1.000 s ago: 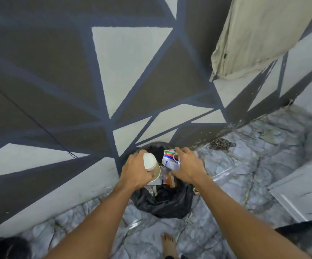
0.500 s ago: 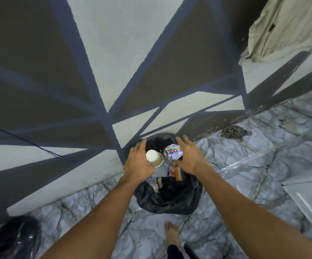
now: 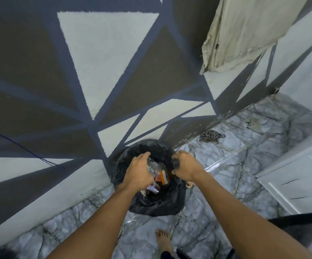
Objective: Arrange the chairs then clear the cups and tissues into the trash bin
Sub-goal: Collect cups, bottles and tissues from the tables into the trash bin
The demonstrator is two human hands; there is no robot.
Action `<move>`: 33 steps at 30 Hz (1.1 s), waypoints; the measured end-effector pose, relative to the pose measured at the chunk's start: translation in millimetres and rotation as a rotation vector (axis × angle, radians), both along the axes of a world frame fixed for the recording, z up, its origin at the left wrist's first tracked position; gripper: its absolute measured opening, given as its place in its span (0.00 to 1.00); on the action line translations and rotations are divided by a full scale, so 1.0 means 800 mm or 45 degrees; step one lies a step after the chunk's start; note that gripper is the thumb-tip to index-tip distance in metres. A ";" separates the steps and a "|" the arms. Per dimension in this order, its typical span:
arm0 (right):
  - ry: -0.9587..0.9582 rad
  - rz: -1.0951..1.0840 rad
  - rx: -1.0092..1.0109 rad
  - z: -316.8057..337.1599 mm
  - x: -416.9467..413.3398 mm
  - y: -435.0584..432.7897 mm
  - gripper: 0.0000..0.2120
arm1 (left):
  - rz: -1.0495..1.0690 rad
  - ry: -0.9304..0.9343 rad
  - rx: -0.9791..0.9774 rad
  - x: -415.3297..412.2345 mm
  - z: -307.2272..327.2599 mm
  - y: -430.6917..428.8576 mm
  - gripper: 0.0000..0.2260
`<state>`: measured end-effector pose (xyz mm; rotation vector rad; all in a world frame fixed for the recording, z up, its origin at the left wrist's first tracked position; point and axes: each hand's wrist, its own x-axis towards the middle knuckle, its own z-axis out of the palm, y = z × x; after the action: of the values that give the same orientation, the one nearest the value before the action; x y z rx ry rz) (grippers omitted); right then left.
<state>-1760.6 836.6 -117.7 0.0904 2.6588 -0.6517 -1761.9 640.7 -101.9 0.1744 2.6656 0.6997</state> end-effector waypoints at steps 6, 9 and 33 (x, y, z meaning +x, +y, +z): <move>0.184 -0.088 0.008 0.075 0.122 0.021 0.19 | -0.114 0.127 0.124 0.099 0.054 0.031 0.36; 0.275 -0.155 0.039 0.112 0.197 0.036 0.22 | -0.225 0.214 0.191 0.156 0.079 0.062 0.30; 0.444 -1.536 0.116 0.136 0.898 0.430 0.19 | -1.645 0.109 0.367 0.714 0.099 0.615 0.27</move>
<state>-1041.9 1180.6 -9.3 1.8252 2.7140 -0.9098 -1191.0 1133.0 -23.0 1.7749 1.8601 0.5633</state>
